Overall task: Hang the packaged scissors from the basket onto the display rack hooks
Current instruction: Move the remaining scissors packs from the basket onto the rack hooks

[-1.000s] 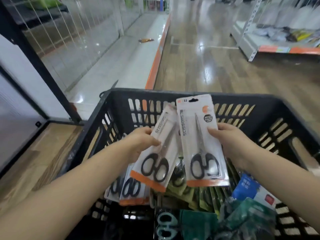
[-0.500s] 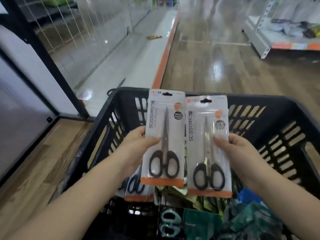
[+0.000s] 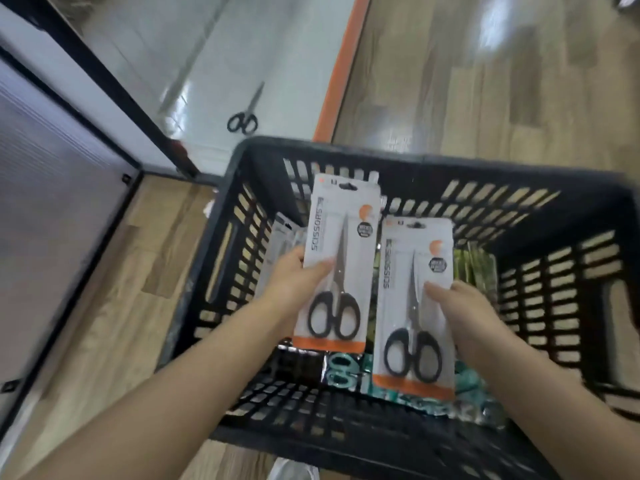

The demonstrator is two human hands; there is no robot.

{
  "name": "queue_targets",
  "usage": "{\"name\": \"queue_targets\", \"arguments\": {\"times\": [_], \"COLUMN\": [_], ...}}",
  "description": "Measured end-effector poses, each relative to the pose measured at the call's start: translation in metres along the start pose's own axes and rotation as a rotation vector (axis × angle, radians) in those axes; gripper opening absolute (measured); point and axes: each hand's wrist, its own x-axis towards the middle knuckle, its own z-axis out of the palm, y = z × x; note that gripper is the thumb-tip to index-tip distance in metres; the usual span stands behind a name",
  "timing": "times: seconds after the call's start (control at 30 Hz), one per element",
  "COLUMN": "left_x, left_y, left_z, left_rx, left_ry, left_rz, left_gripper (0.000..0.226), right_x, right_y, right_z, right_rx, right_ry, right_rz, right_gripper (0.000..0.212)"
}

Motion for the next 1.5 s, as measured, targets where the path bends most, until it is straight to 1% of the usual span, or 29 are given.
{"name": "queue_targets", "arguments": {"times": [0.1, 0.2, 0.23, 0.27, 0.3, 0.33, 0.37, 0.4, 0.47, 0.5, 0.57, 0.63, 0.67, 0.7, 0.73, 0.77, 0.8, 0.83, 0.87, 0.9, 0.93, 0.97, 1.03, 1.17, 1.27, 1.33, 1.4, 1.5], "left_x": [-0.034, -0.087, -0.109, -0.133, -0.159, -0.187, -0.217, -0.246, -0.309, -0.338, -0.397, -0.453, -0.478, -0.499, -0.518, -0.534, -0.547, -0.558, -0.568, -0.577, -0.584, -0.592, -0.606, -0.624, -0.626, -0.624, -0.621, -0.615], "left_y": [0.058, 0.144, 0.177, 0.211, 0.246, 0.281, 0.315, 0.347, 0.406, 0.429, 0.468, 0.493, 0.499, 0.499, 0.494, 0.486, 0.475, 0.46, 0.445, 0.428, 0.411, 0.394, 0.362, 0.313, 0.302, 0.307, 0.319, 0.34], "left_z": [-0.006, -0.024, -0.032, -0.04, -0.047, -0.054, -0.059, -0.064, -0.074, -0.078, -0.087, -0.097, -0.1, -0.104, -0.107, -0.107, -0.108, -0.107, -0.106, -0.104, -0.103, -0.103, -0.103, -0.113, -0.135, -0.155, -0.177, -0.215], "left_rx": [-0.037, -0.053, -0.076, -0.106, -0.147, -0.181, -0.201, -0.217, -0.246, -0.251, -0.27, -0.306, -0.328, -0.342, -0.359, -0.38, -0.413, -0.452, -0.492, -0.517, -0.533, -0.544, -0.574, -0.607, -0.656, -0.686, -0.685, -0.68], "left_ry": [0.022, 0.074, 0.084, 0.096, 0.106, 0.116, 0.125, 0.138, 0.169, 0.181, 0.233, 0.315, 0.358, 0.399, 0.441, 0.476, 0.506, 0.536, 0.555, 0.581, 0.619, 0.664, 0.738, 0.873, 0.947, 0.98, 1.006, 1.013], "left_rz": [0.049, 0.133, 0.157, 0.175, 0.202, 0.236, 0.272, 0.306, 0.384, 0.428, 0.506, 0.566, 0.589, 0.608, 0.614, 0.611, 0.599, 0.581, 0.557, 0.525, 0.489, 0.448, 0.361, 0.231, 0.214, 0.222, 0.236, 0.309], "left_gripper": [0.01, 0.003, 0.008, 0.013, 0.013, 0.012, 0.014, 0.016, 0.016, 0.015, 0.019, 0.033, 0.037, 0.037, 0.034, 0.027, 0.021, 0.018, 0.017, 0.017, 0.017, 0.015, 0.014, 0.015, 0.016, 0.016, 0.016, 0.018], "right_x": [-0.04, -0.097, -0.123, -0.149, -0.177, -0.208, -0.24, -0.271, -0.34, -0.371, -0.432, -0.486, -0.508, -0.527, -0.542, -0.555, -0.563, -0.571, -0.575, -0.575, -0.576, -0.577, -0.579, -0.578, -0.581, -0.59, -0.6, -0.615], "right_y": [-0.061, -0.148, -0.183, -0.217, -0.253, -0.289, -0.325, -0.359, -0.426, -0.451, -0.491, -0.514, -0.519, -0.518, -0.513, -0.505, -0.495, -0.483, -0.469, -0.453, -0.437, -0.422, -0.395, -0.364, -0.368, -0.378, -0.395, -0.419], "right_z": [0.0, -0.006, -0.008, -0.011, -0.014, -0.018, -0.022, -0.027, -0.036, -0.041, -0.046, -0.051, -0.052, -0.051, -0.051, -0.049, -0.045, -0.039, -0.034, -0.028, -0.022, -0.016, -0.006, 0.021, 0.054, 0.08, 0.109, 0.151], "right_rx": [-0.019, -0.001, 0.02, 0.032, 0.043, 0.047, 0.065, 0.08, 0.089, 0.098, 0.135, 0.14, 0.136, 0.134, 0.133, 0.114, 0.086, 0.051, 0.021, -0.017, -0.064, -0.116, -0.226, -0.428, -0.485, -0.482, -0.465, -0.462], "right_ry": [-0.024, -0.033, -0.046, -0.055, -0.074, -0.092, -0.115, -0.139, -0.183, -0.21, -0.274, -0.375, -0.424, -0.486, -0.53, -0.549, -0.561, -0.599, -0.65, -0.685, -0.714, -0.743, -0.804, -0.834, -0.857, -0.908, -0.887, -0.86], "right_rz": [-0.04, -0.137, -0.177, -0.203, -0.237, -0.279, -0.342, -0.41, -0.557, -0.616, -0.708, -0.781, -0.802, -0.814, -0.821, -0.826, -0.822, -0.796, -0.756, -0.715, -0.691, -0.666, -0.633, -0.569, -0.563, -0.575, -0.631, -0.719], "right_gripper": [0.018, 0.024, 0.031, 0.044, 0.057, 0.064, 0.062, 0.052, 0.024, 0.014, 0.015, 0.021, 0.03, 0.027, 0.014, 0.008, 0.013, 0.014, 0.012, 0.014, 0.021, 0.022, 0.016, 0.024, 0.023, 0.029, 0.036, 0.034]}}
